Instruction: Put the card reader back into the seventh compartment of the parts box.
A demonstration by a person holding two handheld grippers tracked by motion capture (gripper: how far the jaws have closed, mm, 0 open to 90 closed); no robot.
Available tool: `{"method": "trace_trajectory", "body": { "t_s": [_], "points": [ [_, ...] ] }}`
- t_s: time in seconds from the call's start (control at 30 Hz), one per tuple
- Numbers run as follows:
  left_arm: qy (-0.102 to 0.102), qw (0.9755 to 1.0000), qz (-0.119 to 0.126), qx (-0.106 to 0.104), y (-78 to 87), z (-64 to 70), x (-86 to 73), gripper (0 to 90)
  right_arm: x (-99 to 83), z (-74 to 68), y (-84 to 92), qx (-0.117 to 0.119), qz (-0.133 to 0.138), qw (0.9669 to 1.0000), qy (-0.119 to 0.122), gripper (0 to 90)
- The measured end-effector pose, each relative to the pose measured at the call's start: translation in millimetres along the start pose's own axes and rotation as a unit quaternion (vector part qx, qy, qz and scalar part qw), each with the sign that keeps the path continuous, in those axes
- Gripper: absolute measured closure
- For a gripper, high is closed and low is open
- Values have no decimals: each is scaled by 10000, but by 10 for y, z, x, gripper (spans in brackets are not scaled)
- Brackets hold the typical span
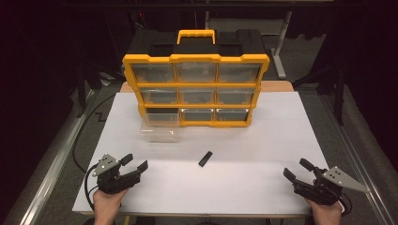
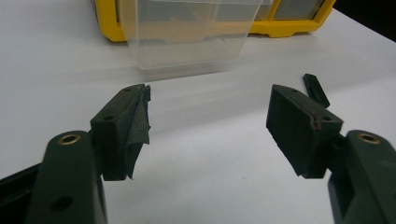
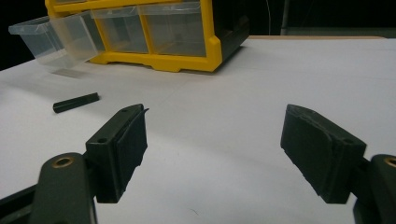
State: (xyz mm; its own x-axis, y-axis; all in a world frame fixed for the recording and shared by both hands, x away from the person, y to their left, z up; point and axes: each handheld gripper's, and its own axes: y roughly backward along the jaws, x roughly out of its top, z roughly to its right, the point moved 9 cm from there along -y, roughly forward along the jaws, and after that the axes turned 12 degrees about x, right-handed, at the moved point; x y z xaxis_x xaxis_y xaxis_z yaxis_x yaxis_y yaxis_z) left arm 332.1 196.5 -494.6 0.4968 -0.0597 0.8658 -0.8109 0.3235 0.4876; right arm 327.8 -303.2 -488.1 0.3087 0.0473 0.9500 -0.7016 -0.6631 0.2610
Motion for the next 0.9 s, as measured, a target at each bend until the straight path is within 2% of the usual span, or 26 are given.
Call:
{"method": "trace_trajectory", "body": {
  "t_s": [0.3,0.9],
  "points": [
    [-78,9999,28,-99,-37,108,48,309,-2,-4,-4,15,-27,10000,42,234],
    [-251,9993,-63,-279,-111,288,52,315,-13,-19,-19,73,-82,9999,42,233]
  ]
}}
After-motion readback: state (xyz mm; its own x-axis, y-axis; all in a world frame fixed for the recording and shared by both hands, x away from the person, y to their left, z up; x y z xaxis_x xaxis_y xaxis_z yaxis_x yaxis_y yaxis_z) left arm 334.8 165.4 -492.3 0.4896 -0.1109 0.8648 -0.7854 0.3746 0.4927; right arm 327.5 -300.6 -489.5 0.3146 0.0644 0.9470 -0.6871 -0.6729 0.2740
